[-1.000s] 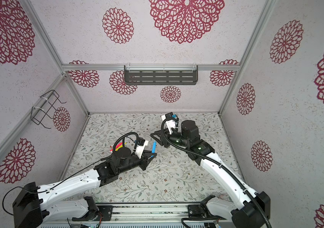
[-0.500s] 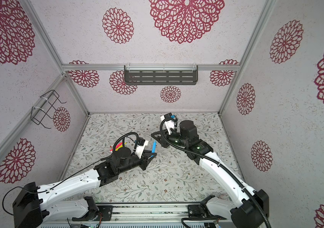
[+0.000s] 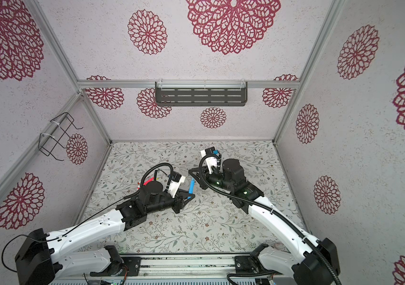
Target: Insert the pens into the pen caps
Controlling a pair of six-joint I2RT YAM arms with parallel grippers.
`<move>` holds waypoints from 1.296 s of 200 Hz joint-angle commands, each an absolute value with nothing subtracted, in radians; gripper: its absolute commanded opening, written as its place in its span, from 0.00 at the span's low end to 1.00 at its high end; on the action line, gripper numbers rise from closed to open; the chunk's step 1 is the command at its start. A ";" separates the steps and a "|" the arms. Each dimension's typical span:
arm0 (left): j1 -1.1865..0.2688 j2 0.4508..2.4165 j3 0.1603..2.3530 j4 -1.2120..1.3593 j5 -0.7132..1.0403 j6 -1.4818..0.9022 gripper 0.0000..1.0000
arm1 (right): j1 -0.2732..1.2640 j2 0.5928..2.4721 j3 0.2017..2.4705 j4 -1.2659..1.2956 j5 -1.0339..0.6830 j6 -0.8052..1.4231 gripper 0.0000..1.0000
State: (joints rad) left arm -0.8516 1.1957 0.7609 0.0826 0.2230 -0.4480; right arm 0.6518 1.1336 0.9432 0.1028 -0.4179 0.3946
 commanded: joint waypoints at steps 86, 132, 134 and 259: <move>-0.714 1.121 0.852 0.321 0.314 -0.501 0.00 | 0.785 1.119 0.693 0.037 -0.419 0.418 0.00; -0.682 1.109 0.866 0.334 0.328 -0.505 0.00 | 0.839 1.142 0.630 0.050 -0.411 0.434 0.00; -0.681 1.109 0.867 0.334 0.329 -0.506 0.00 | 0.841 1.144 0.628 0.049 -0.412 0.434 0.00; -0.592 1.070 0.853 0.430 0.336 -0.552 0.00 | 0.914 1.181 0.498 0.151 -0.412 0.512 0.00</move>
State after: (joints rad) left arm -0.7136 1.1587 0.7544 -0.0570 0.5201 -0.4610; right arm 0.8047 1.1206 0.6403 0.5350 -0.1635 0.5411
